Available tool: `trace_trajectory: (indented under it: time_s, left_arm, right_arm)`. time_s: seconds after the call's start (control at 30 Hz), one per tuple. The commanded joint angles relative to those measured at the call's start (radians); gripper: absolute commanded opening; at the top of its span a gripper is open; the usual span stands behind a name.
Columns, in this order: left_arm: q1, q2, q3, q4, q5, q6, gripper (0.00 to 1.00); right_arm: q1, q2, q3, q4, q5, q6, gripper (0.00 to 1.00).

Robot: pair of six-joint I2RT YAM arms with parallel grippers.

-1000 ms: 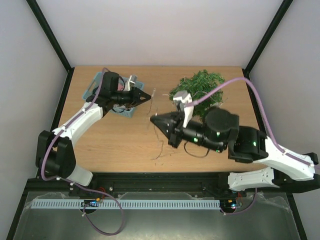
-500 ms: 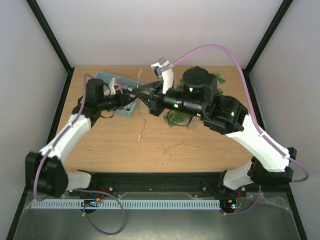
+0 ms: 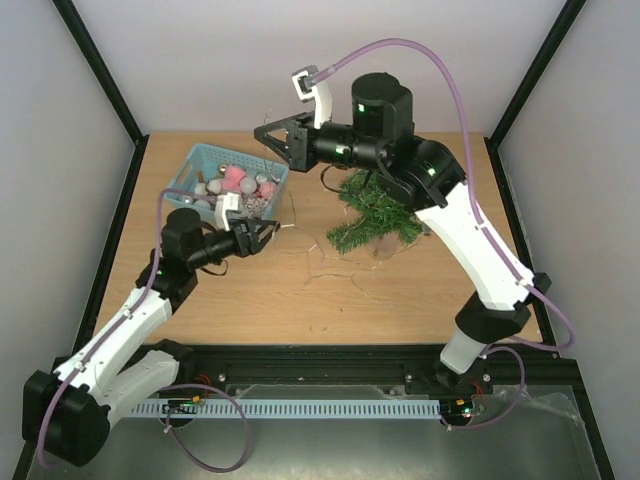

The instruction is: Decorate the small christmas tree

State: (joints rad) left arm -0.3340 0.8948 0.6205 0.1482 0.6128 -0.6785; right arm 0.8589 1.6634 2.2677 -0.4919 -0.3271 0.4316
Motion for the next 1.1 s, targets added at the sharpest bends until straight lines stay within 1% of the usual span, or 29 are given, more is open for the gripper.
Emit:
trace_trajectory:
  time_s: [0.0,0.2,0.33,0.4,0.47,0.6,0.8,0.9,0.93,0.97,1.0,1.03,1.07]
  left_arm:
    - [-0.068,0.034,-0.007,0.109,-0.051,0.097,0.65]
    - [-0.076,0.001,-0.042,0.155,-0.045,0.102,0.67]
    - [-0.076,-0.012,-0.042,0.128,-0.059,0.125,0.68]
    - [-0.076,-0.011,-0.054,0.143,-0.053,0.122,0.68]
    - [-0.076,0.007,-0.068,0.179,-0.025,0.112,0.68]
    - [-0.076,0.055,-0.071,0.221,-0.024,0.103,0.68]
    - [-0.08,0.139,-0.018,0.232,-0.05,0.117,0.67]
    - [-0.104,0.17,0.0,0.249,-0.052,0.117,0.66]
    - [-0.115,0.176,0.005,0.255,-0.054,0.118,0.64]
    - [-0.126,0.183,0.009,0.256,-0.058,0.118,0.6]
    - [-0.134,0.189,0.016,0.247,-0.065,0.12,0.51]
    - [-0.14,0.192,0.026,0.234,-0.069,0.123,0.37]
    - [-0.143,0.193,0.036,0.218,-0.068,0.122,0.21]
  right_arm:
    - [-0.054,0.04,0.036,0.057,-0.131,0.059,0.01]
    - [-0.092,0.089,0.072,0.082,-0.182,0.088,0.01]
    - [-0.115,0.105,0.079,0.089,-0.205,0.097,0.01]
    - [-0.124,0.107,0.079,0.094,-0.214,0.098,0.01]
    - [-0.131,0.107,0.079,0.097,-0.217,0.101,0.01]
    - [-0.144,0.11,0.079,0.111,-0.233,0.111,0.01]
    - [-0.156,0.126,0.081,0.143,-0.244,0.134,0.01]
    - [-0.159,0.138,0.089,0.156,-0.249,0.143,0.01]
    - [-0.16,0.143,0.092,0.159,-0.251,0.145,0.01]
    - [-0.163,0.147,0.097,0.159,-0.248,0.144,0.01]
    - [-0.168,0.15,0.1,0.159,-0.245,0.146,0.01]
    - [-0.173,0.153,0.102,0.159,-0.247,0.147,0.01]
    - [-0.182,0.156,0.103,0.159,-0.248,0.146,0.01]
